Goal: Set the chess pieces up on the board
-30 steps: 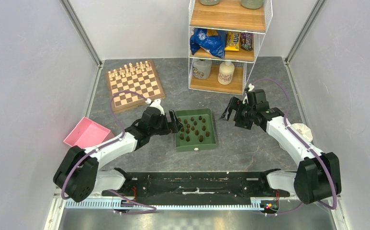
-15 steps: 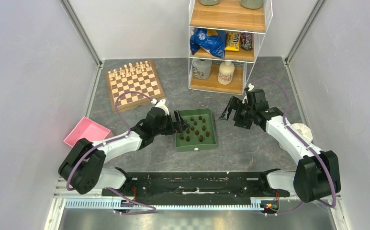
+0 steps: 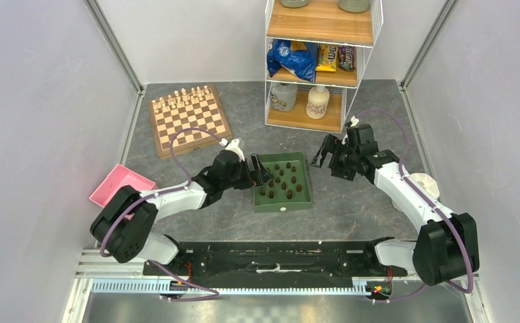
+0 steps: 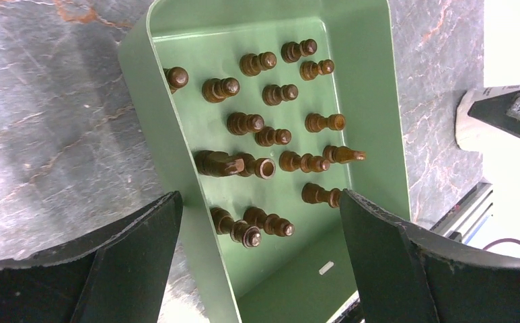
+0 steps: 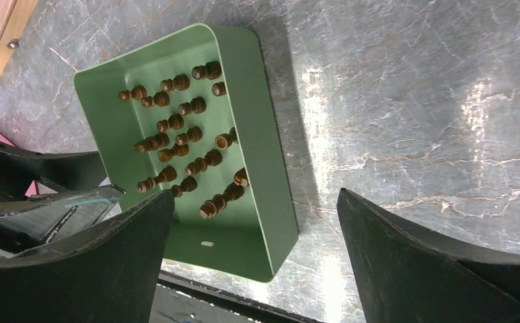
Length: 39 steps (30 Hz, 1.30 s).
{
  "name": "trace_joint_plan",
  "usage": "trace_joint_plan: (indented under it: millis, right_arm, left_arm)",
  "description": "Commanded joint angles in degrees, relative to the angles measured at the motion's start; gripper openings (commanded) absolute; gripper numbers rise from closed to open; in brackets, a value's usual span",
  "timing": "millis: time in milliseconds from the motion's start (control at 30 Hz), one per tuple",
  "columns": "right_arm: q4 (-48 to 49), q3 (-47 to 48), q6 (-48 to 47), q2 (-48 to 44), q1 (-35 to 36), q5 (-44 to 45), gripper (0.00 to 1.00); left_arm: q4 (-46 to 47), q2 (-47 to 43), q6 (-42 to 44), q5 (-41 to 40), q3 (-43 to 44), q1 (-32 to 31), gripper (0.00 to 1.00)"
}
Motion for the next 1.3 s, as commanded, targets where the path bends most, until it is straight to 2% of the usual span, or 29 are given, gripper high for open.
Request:
trace_joint_plan:
  millis: [0, 400, 567, 767, 867, 1067, 1267]
  right_arm:
    - [-2.2, 3.6, -0.46, -1.67, 0.19, 3.53, 0.99]
    - [-7.63, 6.72, -1.61, 0.64, -0.1, 5.04, 0.99]
    - [-8.73, 6.89, -2.28, 3.72, -1.24, 2.79, 0.98]
    - [-8.25, 6.66, -4.55, 7.72, -2.15, 3.19, 0.81]
    - [-7.77, 7.06, -5.85, 9.19, -2.17, 4.34, 0.78]
    - [-6.39, 7.9, -8.37, 11.96, -2.2, 6.29, 0.58]
    - [-3.67, 8.12, -9.53, 14.78, -2.17, 5.77, 0.47]
  left_arm:
    - [4.47, 1.79, -3.43, 0.66, 3.15, -1.88, 0.93]
    - [7.06, 6.52, -6.21, -2.08, 6.04, -5.79, 0.92]
    - [7.68, 7.52, -6.88, -3.58, 6.89, -7.02, 0.91]
    - [7.97, 8.45, -6.92, -4.09, 7.72, -7.64, 0.91]
    - [7.95, 9.0, -6.75, -4.26, 8.19, -7.84, 0.91]
    - [8.02, 9.75, -6.66, -4.4, 8.94, -8.1, 0.9]
    - [8.03, 10.19, -6.57, -4.5, 9.16, -8.28, 0.9]
